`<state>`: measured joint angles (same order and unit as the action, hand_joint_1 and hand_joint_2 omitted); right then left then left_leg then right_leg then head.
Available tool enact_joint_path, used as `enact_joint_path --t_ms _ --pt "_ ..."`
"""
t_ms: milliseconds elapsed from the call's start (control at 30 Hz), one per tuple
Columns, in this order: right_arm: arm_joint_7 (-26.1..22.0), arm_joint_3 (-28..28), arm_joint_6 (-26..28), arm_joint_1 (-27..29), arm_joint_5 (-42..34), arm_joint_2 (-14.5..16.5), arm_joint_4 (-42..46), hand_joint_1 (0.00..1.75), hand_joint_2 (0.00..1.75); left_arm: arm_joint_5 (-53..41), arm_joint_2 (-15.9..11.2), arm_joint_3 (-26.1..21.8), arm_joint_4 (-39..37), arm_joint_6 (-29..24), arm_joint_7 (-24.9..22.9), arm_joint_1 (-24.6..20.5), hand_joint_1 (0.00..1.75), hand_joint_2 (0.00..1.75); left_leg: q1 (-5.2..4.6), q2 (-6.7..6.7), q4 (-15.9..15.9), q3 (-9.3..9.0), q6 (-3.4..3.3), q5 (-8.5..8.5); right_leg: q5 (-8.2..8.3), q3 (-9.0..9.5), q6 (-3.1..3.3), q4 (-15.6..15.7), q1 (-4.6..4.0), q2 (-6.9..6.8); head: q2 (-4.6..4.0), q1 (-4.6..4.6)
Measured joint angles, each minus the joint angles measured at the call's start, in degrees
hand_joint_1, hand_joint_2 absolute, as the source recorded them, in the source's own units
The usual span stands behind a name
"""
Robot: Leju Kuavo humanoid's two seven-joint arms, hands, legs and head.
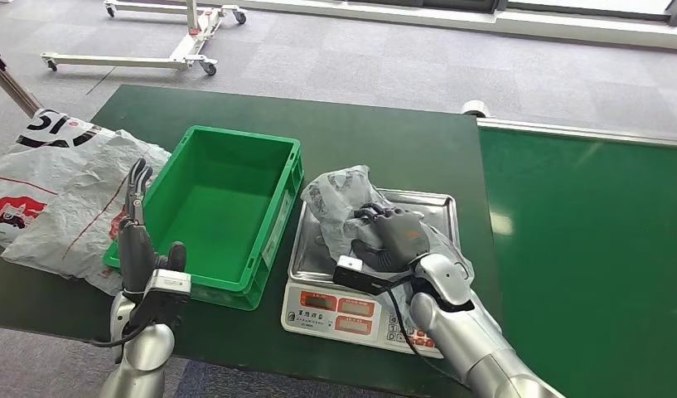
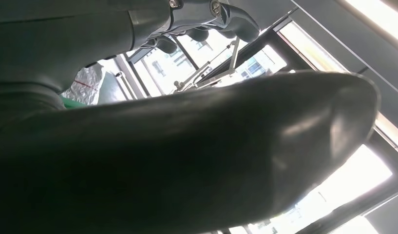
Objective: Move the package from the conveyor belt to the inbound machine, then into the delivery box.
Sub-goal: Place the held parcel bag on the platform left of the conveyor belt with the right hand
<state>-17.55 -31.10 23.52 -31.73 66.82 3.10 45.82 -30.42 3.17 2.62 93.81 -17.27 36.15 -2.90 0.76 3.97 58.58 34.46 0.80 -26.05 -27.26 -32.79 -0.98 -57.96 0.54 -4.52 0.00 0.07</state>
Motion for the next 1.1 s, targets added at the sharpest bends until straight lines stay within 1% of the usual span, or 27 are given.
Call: enact_joint_path --t_ms 133,267,633,767,1100 --pt "-0.9 -1.6 0.5 -0.9 -0.6 0.6 -1.7 1.75 1.75 -0.2 0.2 0.0 0.0 0.0 0.0 0.0 0.00 0.00 0.00 0.01 0.0 -0.01 0.00 0.00 0.00 0.00 0.00 0.0 0.00 0.01 0.00 -0.01" --pt "-0.9 -3.1 0.9 -1.3 -1.0 1.1 -2.9 0.42 1.75 -0.4 0.3 0.0 0.0 0.0 0.0 0.0 0.00 0.00 0.01 0.02 0.0 -0.02 0.01 0.00 0.00 -0.01 0.01 0.0 -0.01 0.01 0.00 0.00" --pt "-0.8 -4.8 2.4 -1.4 -2.2 1.7 -4.5 0.42 1.75 -0.6 0.5 0.0 0.0 0.0 0.0 0.0 0.00 0.00 0.01 0.02 0.0 -0.02 0.01 0.00 0.00 -0.01 0.01 0.0 -0.01 0.02 0.00 0.00" --pt "-0.8 -5.0 2.5 -1.4 -2.3 1.7 -4.8 0.00 1.75 -0.6 0.5 0.0 0.0 0.0 0.0 0.0 0.00 0.00 0.01 0.02 0.0 -0.02 0.01 0.01 0.00 0.00 0.01 0.0 -0.01 0.02 0.00 0.00" --pt "-0.8 -5.0 4.8 -1.4 -5.9 1.5 -5.3 0.00 1.75 -0.6 0.5 0.0 0.0 0.0 0.0 0.0 0.00 0.00 0.01 0.02 0.0 -0.02 0.01 0.01 0.00 -0.02 0.01 0.0 -0.01 0.02 0.00 0.00"
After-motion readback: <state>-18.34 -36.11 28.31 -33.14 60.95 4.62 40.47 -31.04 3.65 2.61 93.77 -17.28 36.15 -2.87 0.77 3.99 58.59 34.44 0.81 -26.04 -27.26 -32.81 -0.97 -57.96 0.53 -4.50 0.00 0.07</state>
